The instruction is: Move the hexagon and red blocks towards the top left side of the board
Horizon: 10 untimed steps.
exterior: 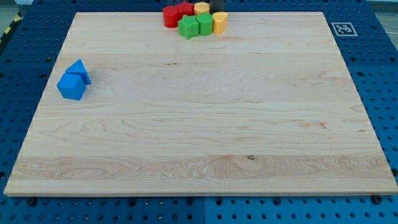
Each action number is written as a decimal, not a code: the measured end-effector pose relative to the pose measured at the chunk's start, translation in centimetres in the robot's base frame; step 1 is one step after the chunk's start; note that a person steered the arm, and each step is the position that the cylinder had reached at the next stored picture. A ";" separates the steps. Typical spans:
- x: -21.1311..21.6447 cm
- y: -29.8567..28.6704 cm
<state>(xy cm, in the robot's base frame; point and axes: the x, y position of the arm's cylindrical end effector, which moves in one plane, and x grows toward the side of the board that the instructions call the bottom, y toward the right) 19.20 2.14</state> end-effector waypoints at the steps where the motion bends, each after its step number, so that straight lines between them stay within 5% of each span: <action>1: 0.0 -0.9; 5: 0.2 -1.5; 8: 0.1 -9.7; 10: 0.1 -7.0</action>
